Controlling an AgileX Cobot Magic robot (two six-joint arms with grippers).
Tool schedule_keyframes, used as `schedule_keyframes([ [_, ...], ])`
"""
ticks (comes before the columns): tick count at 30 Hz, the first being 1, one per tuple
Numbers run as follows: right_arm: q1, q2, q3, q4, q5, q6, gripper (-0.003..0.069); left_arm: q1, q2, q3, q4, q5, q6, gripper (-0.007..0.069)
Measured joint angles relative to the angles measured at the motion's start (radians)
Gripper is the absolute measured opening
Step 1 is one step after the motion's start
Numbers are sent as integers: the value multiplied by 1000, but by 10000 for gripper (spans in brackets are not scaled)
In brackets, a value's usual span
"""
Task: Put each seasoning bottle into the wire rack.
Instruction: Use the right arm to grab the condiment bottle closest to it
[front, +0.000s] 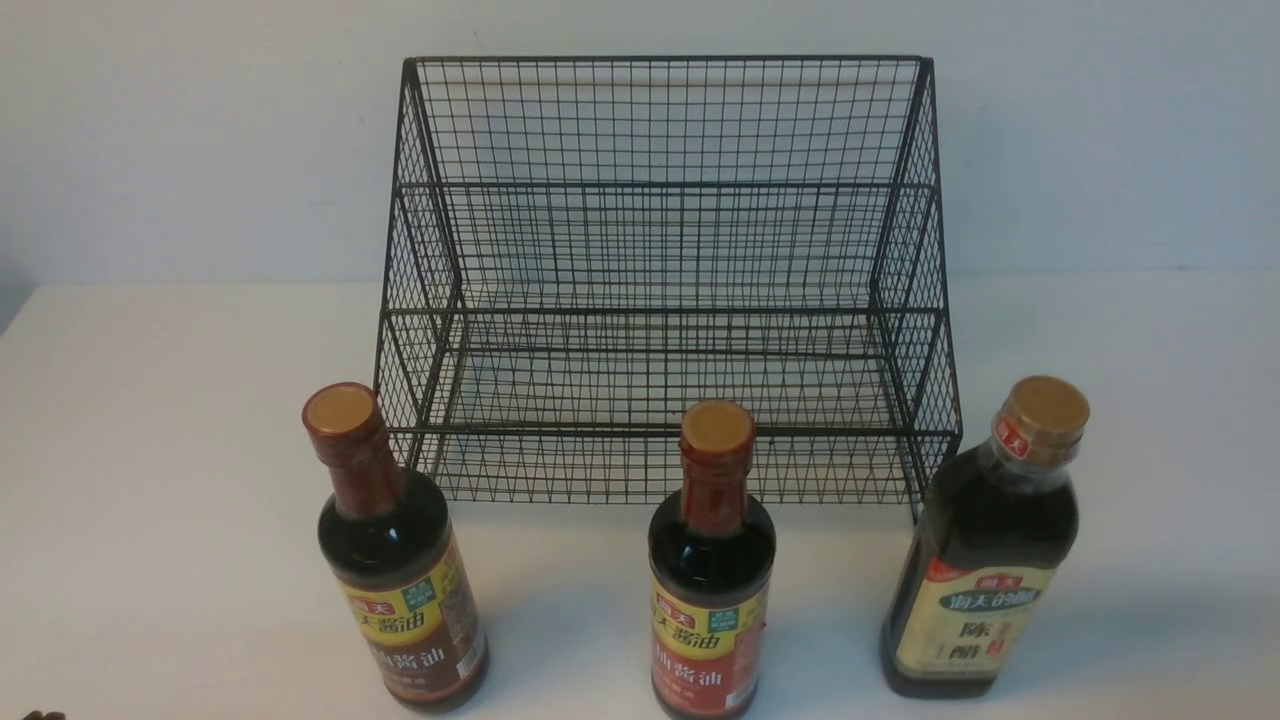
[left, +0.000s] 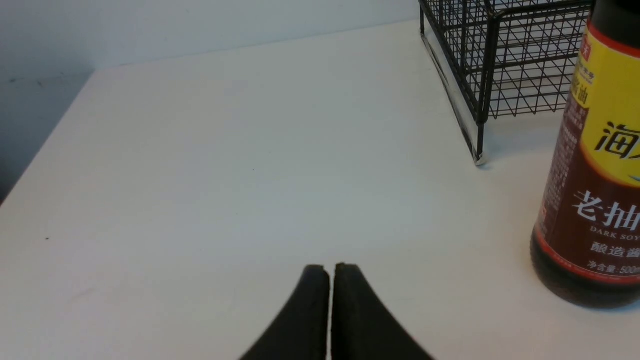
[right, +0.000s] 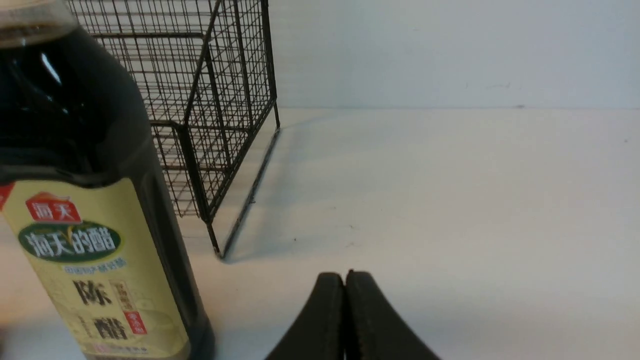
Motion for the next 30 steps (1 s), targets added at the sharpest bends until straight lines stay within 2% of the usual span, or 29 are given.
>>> schedule_keyframes([
  [2, 0, 0, 1, 220, -40, 131, -15, 0, 0, 0, 0, 0, 0, -5],
  [6, 0, 0, 1, 483, -97, 231, -15, 0, 0, 0, 0, 0, 0, -5],
  [11, 0, 0, 1, 573, -130, 252, -15, 0, 0, 0, 0, 0, 0, -5],
  [16, 0, 0, -73, 537, -92, 133, -15, 0, 0, 0, 0, 0, 1, -5],
  [19, 0, 5, -257, 450, -28, -16, -15, 0, 0, 0, 0, 0, 1, -5],
  [23, 0, 132, -563, 268, 220, -132, -15, 0, 0, 0, 0, 0, 1, -5],
  [24, 0, 177, -630, 225, 303, -139, -15, 0, 0, 0, 0, 0, 1, -5],
  [25, 0, 177, -630, 225, 303, -141, -15, 0, 0, 0, 0, 0, 1, -5],
  [28, 0, 350, -821, 86, 580, -144, -15, 0, 0, 0, 0, 0, 1, -5],
  [30, 0, 430, -882, 42, 667, -134, -15, 0, 0, 0, 0, 0, 1, -5],
])
